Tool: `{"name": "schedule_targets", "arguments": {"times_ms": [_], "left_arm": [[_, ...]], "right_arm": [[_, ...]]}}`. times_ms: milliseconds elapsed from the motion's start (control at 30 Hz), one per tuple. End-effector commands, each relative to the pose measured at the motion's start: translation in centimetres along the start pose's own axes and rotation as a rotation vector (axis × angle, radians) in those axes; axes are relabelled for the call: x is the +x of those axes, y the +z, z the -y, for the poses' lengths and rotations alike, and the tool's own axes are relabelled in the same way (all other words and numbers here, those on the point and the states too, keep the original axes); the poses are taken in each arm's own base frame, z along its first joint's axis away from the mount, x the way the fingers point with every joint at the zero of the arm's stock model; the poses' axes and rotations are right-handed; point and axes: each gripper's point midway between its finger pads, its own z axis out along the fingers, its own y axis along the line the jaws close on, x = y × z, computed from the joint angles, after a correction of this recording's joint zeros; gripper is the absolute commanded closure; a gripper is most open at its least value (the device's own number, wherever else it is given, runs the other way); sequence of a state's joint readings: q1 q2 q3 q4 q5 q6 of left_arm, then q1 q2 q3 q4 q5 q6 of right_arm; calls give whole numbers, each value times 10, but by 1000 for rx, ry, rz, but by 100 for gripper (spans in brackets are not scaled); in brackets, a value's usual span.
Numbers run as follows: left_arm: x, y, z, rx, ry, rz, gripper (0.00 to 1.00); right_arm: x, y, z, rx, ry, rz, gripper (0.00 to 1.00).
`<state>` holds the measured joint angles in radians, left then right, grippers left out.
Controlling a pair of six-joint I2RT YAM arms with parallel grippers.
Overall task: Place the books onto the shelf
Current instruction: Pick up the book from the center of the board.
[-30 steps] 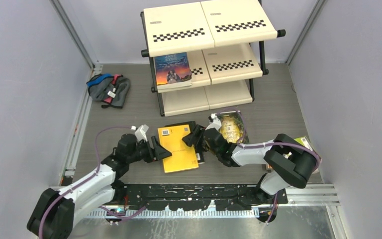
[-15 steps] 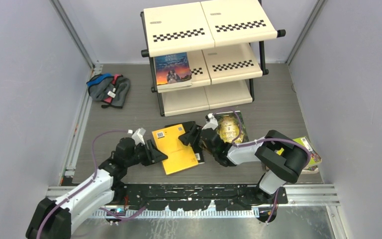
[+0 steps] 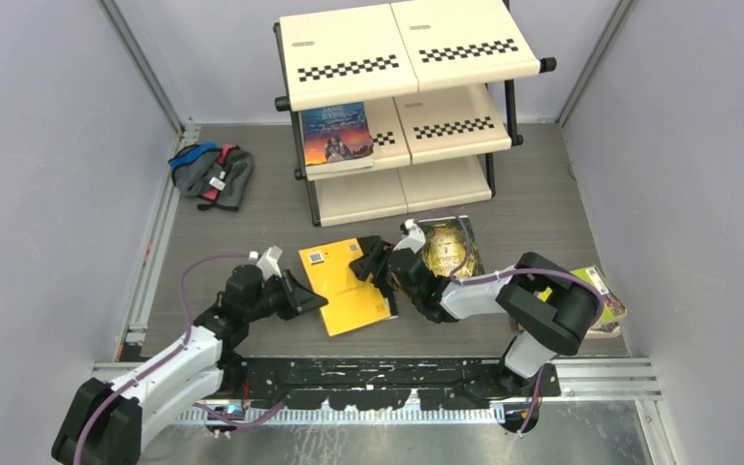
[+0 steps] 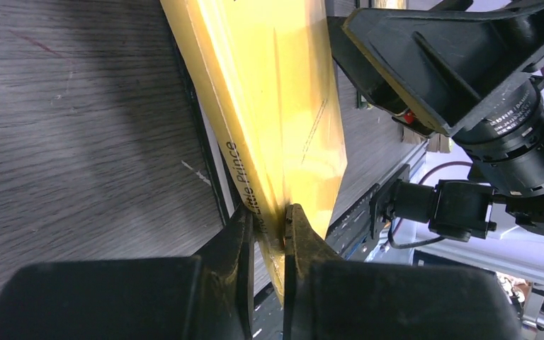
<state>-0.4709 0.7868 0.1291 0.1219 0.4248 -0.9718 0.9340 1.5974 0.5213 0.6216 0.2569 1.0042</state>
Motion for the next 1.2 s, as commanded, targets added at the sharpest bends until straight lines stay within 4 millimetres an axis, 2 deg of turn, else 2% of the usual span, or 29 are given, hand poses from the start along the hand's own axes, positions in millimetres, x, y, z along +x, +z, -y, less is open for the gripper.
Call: {"name": "schedule_targets", "arguments": {"times_ms": [0, 133, 300, 500, 933, 1167], "left_arm": [[-18, -5, 39, 127, 157, 46, 100], [-20, -11, 44, 134, 163, 60, 100], [-29, -24, 52, 140, 176, 129, 100], [-39, -41, 64, 165, 167, 220, 100], [-52, -52, 81, 237, 91, 313, 100], [-58, -54, 88, 286, 43, 345, 100]], "right_arm": [[21, -9, -44, -131, 10, -104, 31], [18, -10, -43, -124, 3, -93, 31], [3, -18, -40, -91, -42, -42, 29], [-4, -27, -31, -59, -64, -18, 23], [2, -34, -11, -45, -59, -15, 19], [6, -38, -23, -123, -42, -33, 18]]}}
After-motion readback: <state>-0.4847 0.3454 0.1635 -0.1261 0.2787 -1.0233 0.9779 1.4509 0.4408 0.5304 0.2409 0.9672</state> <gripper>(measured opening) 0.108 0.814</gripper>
